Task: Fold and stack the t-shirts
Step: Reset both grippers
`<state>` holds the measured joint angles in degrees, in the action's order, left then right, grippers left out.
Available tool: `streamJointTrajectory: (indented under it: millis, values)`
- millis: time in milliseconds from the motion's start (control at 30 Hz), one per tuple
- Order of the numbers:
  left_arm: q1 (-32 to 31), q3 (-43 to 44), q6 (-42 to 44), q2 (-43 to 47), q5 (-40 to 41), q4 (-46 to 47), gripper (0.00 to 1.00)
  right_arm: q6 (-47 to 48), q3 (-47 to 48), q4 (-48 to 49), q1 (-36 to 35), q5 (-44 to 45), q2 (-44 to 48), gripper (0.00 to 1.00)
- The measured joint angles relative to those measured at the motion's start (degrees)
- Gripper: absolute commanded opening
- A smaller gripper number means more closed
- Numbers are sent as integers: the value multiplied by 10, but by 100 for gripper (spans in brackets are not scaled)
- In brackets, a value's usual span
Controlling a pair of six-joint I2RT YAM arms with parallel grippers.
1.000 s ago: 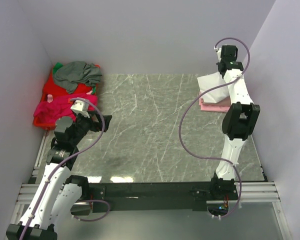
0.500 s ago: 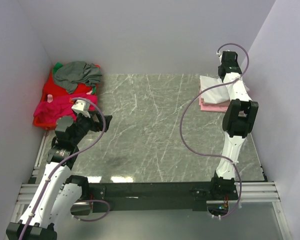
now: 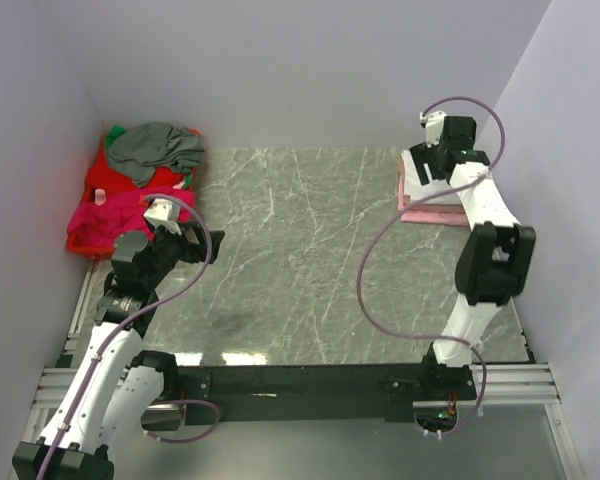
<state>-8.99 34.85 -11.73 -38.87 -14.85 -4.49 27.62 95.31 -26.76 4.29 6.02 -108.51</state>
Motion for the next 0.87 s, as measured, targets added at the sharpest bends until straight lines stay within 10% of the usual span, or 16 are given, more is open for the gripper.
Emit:
streamJointTrajectory:
  millis: [267,533,867]
  values:
    - [13,13,-62,-7,78,-30,100,-80,-275,57,-10,-245,364,88]
    - [59,93,-115,-74,91,-85,100,-262,-468,160,-7,-35,626,90]
    - [59,93,-113,-51,91,-115,100,-330,-507,160,-6,82,705,88]
